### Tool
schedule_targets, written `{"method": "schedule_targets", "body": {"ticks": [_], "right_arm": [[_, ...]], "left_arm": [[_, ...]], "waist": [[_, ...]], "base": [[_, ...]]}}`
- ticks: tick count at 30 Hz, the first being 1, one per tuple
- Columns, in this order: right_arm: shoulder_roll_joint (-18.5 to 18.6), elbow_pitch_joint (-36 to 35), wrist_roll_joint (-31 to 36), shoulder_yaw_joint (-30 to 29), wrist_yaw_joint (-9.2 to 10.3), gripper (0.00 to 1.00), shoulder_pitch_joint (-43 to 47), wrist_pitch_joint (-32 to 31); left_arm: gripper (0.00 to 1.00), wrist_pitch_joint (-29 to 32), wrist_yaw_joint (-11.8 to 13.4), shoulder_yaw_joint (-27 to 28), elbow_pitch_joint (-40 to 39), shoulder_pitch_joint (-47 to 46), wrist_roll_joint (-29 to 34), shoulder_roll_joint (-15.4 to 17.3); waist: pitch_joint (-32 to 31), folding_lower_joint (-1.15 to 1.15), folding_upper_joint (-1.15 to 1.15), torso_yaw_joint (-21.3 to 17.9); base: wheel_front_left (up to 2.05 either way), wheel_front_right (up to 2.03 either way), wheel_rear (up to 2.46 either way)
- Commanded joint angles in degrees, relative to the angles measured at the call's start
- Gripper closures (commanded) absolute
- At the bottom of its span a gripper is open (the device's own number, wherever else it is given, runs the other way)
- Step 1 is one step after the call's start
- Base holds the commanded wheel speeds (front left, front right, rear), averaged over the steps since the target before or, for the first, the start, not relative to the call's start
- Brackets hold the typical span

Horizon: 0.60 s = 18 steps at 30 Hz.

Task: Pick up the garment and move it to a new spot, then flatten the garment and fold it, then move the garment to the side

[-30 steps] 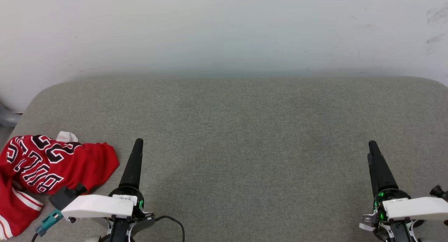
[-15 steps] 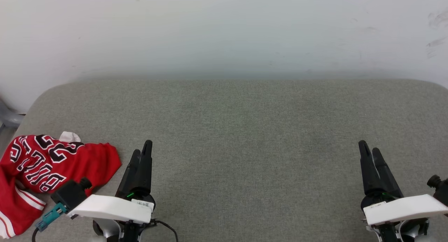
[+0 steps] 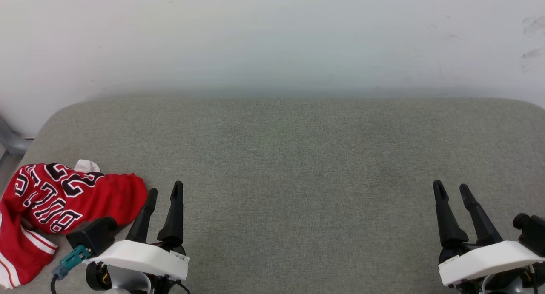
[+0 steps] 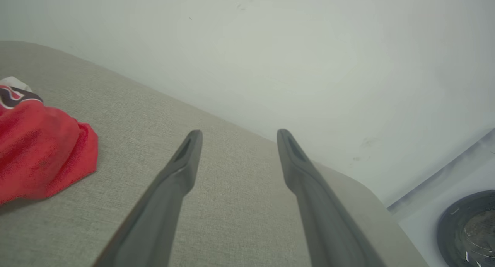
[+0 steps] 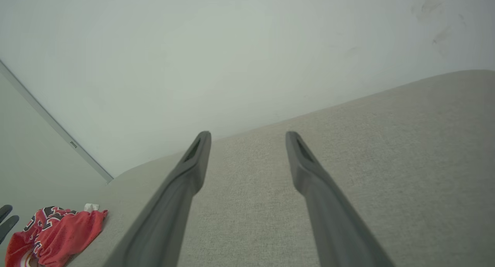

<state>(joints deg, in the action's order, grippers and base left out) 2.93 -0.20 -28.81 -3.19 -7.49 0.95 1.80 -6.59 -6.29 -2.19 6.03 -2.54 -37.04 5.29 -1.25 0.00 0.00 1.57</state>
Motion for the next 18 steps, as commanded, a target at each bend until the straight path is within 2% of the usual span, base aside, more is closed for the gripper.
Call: {"method": "schedule_targets", "body": {"ticks": [1,18], "right_arm": [[0.03,-1.26,2.55,-0.56,0.00,0.00,-0.01,-0.44],[-0.02,-5.20,13.92,-1.56,0.00,0.00,2.20,-2.26]], "left_arm": [[0.00,-0.64,0.36,-0.16,-0.20,-0.03,2.48,0.79],[0.00,-3.05,2.76,-1.89,1.08,0.00,13.85,2.50]], "waist": [[-0.01,0.00,0.00,0.01],[-0.20,0.00,0.00,0.18]], "base": [[0.00,0.00,0.00],[0.00,0.00,0.00]]}}
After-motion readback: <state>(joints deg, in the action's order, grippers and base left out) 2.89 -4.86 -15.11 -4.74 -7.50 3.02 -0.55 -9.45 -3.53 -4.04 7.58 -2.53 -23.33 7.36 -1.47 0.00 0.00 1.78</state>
